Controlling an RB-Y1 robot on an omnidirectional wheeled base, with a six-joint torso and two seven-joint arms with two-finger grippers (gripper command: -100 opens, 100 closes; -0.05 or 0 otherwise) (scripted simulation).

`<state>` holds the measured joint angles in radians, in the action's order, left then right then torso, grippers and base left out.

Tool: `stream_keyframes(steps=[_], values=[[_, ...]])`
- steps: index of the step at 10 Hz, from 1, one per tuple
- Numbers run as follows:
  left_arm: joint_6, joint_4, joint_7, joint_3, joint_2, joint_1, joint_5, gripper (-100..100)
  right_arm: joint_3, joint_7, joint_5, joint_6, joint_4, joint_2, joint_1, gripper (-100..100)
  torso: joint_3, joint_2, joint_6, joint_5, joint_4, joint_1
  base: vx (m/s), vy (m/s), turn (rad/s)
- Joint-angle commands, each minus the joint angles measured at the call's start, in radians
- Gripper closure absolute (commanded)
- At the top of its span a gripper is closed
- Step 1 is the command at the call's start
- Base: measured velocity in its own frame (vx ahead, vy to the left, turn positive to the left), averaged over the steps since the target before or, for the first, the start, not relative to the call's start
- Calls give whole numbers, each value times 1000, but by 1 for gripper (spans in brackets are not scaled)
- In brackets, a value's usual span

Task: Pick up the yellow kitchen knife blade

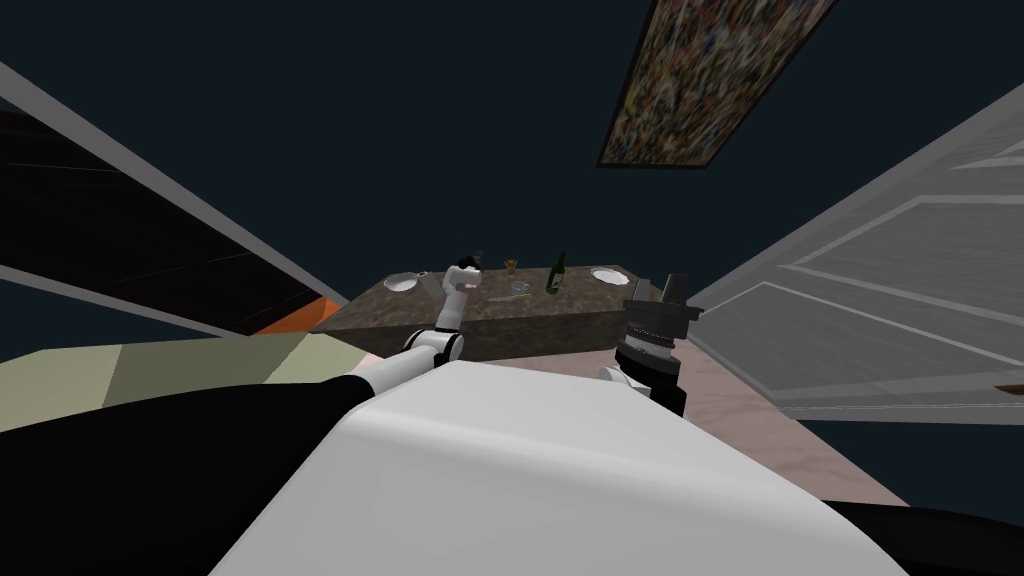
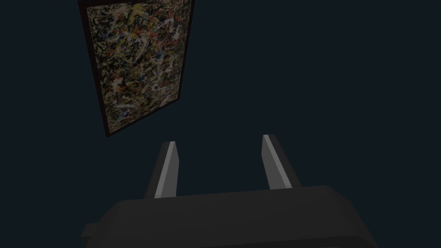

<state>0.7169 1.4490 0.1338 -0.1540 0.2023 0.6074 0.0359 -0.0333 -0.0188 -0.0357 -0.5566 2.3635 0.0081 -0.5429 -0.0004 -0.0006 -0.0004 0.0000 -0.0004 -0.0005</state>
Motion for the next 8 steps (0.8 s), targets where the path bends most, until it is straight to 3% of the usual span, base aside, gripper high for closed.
stream_keyframes(steps=[1,2,4,7,8], values=[[21,-28,2,-1,3,13,-6,-100,0,0,0,0,0,0,0,0,0,0,0,0,0,0,6,-2,1],[71,-61,20,-6,0,57,-19,-100,0,0,0,0,0,0,0,0,0,0,0,0,0,0,13,-3,-18],[91,-100,20,-6,0,68,-19,-100,0,0,0,0,0,0,0,0,0,0,0,0,0,0,10,-2,-6],[185,-208,56,-13,-8,167,-48,-100,0,0,0,0,0,0,0,0,0,0,0,0,0,0,15,-3,-18],[209,-237,56,-13,-8,173,-48,-100,0,0,0,0,0,0,0,0,0,-1,0,0,0,0,19,-2,-17]])
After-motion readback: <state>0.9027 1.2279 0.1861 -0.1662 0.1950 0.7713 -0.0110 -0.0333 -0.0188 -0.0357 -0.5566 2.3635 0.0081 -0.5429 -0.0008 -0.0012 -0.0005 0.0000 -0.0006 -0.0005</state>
